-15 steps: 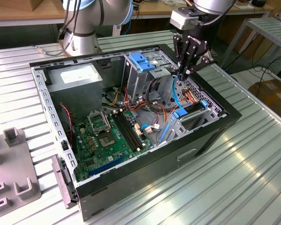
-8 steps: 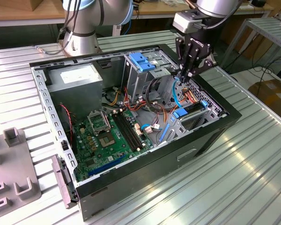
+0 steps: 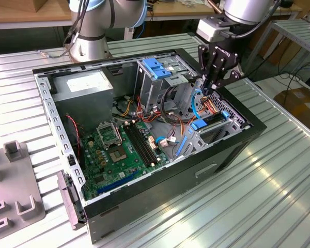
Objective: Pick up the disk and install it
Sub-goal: 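Insert the second disk wire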
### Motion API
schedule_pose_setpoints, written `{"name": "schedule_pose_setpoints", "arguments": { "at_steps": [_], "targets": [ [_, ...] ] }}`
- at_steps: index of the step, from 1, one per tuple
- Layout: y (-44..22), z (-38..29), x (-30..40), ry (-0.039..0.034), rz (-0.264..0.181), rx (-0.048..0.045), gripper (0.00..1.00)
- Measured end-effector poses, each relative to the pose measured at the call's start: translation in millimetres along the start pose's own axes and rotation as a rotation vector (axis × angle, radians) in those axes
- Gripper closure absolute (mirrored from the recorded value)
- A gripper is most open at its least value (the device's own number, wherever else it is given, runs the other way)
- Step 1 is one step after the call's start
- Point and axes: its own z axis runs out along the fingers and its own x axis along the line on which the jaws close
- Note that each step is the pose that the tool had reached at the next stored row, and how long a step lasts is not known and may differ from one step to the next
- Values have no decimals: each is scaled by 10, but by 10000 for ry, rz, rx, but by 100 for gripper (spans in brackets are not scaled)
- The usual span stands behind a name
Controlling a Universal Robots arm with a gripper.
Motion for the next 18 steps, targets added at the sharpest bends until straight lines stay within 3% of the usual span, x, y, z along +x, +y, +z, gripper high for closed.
{"name": "schedule_pose_setpoints", "arguments": {
  "at_steps": [6,12,13,14,16,18],
  "targets": [
    [-2,-69,32,-6,-1,-19,79],
    [-3,-65,182,-52,1,-22,78],
    [-3,-64,194,-61,1,-22,71],
    [-4,-64,207,-76,1,-22,71],
    [-4,-63,227,-155,3,-22,71],
    [-4,-61,258,-386,8,-23,71]
  ]
}}
